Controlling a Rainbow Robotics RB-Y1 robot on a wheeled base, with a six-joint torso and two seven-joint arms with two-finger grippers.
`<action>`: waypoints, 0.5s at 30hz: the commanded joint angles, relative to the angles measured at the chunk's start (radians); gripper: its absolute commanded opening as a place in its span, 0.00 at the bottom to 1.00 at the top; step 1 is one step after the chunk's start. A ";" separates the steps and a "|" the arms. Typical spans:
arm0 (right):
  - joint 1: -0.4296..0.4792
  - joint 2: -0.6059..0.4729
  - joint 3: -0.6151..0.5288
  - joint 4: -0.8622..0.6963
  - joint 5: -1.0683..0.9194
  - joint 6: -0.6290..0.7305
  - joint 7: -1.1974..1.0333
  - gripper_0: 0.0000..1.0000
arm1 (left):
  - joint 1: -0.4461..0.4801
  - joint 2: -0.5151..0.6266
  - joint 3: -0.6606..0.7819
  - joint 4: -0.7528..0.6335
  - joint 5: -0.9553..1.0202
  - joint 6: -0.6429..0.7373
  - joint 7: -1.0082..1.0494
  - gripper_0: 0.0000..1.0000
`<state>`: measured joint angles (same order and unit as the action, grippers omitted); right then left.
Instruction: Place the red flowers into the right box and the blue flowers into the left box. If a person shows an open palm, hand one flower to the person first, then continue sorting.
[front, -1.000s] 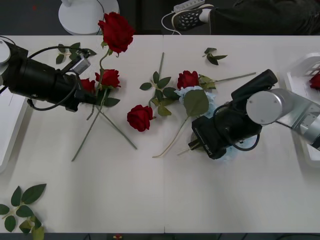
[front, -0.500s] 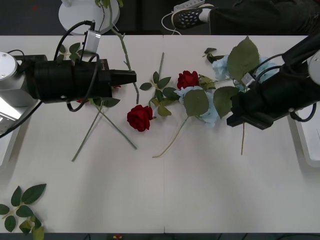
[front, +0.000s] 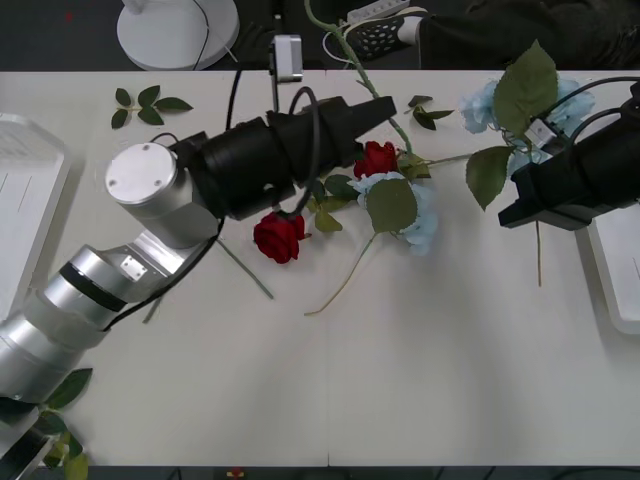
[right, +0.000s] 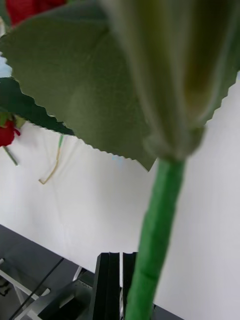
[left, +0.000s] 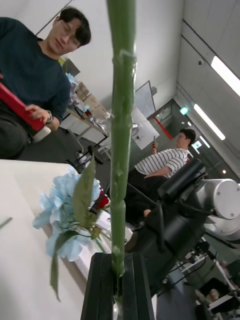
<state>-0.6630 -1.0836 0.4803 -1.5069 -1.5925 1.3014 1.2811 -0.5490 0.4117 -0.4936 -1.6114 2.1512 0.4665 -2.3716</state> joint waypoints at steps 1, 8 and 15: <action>0.000 -0.016 0.090 0.089 -0.015 -0.045 0.093 0.00 | -0.055 -0.079 -0.074 -0.038 0.029 -0.085 0.005 0.00; 0.000 -0.013 0.279 0.160 -0.007 -0.188 0.123 0.00 | -0.069 -0.103 -0.114 -0.045 0.038 -0.127 0.003 0.00; 0.000 0.008 0.354 0.155 0.003 -0.231 0.133 0.00 | -0.088 -0.148 -0.120 -0.045 0.059 -0.183 0.006 0.00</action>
<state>-0.6610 -1.0817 0.8338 -1.3442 -1.5948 1.0794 1.3656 -0.5784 0.3106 -0.6021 -1.6125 2.1891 0.3104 -2.3716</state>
